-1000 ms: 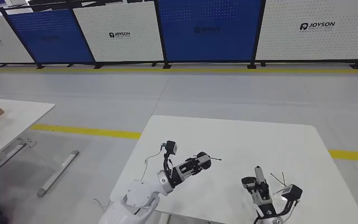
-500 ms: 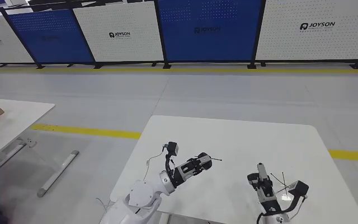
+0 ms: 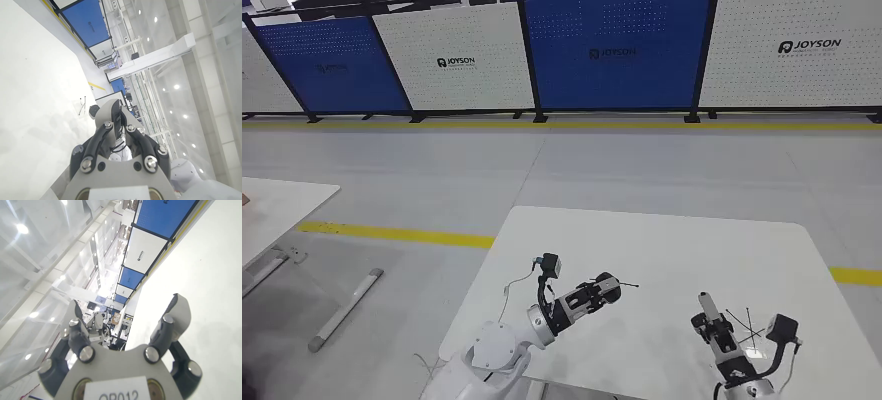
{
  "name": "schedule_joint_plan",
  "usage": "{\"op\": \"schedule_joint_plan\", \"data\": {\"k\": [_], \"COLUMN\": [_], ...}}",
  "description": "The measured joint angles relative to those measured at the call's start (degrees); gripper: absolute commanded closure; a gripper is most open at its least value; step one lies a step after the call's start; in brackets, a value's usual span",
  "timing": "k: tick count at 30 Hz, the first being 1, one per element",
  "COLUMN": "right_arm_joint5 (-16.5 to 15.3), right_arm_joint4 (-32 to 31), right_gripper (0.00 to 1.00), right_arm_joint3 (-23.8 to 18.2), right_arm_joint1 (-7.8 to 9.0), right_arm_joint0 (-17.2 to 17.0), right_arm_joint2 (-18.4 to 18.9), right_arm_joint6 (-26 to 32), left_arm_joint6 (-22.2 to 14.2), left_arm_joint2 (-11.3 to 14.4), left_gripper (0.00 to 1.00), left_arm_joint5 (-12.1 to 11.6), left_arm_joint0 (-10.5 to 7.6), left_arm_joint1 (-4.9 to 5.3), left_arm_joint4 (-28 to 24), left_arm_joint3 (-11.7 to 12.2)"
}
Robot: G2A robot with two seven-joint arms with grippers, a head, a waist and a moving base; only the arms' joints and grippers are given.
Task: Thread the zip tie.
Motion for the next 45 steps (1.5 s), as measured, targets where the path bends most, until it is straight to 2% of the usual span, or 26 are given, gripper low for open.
{"op": "schedule_joint_plan", "data": {"k": [3,6,12,15,17,26,31,36,39,42,45], "right_arm_joint5": [0.38,1.55,5.98,8.76,9.36,9.37,13.56,17.06,18.1,21.62,21.86], "right_arm_joint4": [-0.26,-0.9,-4.26,-4.84,-4.83,-5.03,-10.11,-17.05,-18.47,-21.59,-21.73], "right_gripper": [0.0,0.0,0.0,0.0,0.0,0.0,0.0,0.0,0.0,0.0,0.0], "right_arm_joint3": [-0.06,-1.47,-6.62,-6.25,-5.97,-5.93,-6.72,-9.22,-9.71,-10.3,-10.35], "right_arm_joint1": [0.08,0.57,2.03,2.77,2.87,2.85,3.24,4.19,4.51,4.67,4.66], "right_arm_joint0": [0.41,0.39,0.05,1.53,1.98,1.95,2.32,1.3,0.58,-0.03,-0.07], "right_arm_joint2": [0.3,2.73,9.16,11.5,11.77,11.7,13.0,17.03,19.55,21.3,21.3], "right_arm_joint6": [1.1,4.6,17.05,25.6,28.69,27.3,26.82,31.58,32.53,31.29,31.12], "left_arm_joint6": [0.0,0.0,0.0,0.0,0.0,0.0,0.0,0.0,0.0,0.0,0.0], "left_arm_joint2": [0.0,0.0,0.0,0.0,0.0,0.0,0.0,0.0,0.0,0.0,0.0], "left_gripper": [1.0,1.0,1.0,1.0,1.0,1.0,1.0,1.0,1.0,1.0,1.0], "left_arm_joint5": [0.0,0.0,0.0,0.0,0.0,0.0,0.0,0.0,0.0,0.0,0.0], "left_arm_joint0": [0.0,0.0,0.0,0.0,0.0,0.0,0.0,0.0,0.0,0.0,0.0], "left_arm_joint1": [0.0,0.0,0.0,0.0,0.0,0.0,0.0,0.0,0.0,0.0,0.0], "left_arm_joint4": [0.0,0.0,0.0,0.0,0.0,0.0,0.0,0.0,0.0,0.0,0.0], "left_arm_joint3": [0.0,0.0,0.0,0.0,0.0,0.0,0.0,0.0,0.0,0.0,0.0]}}
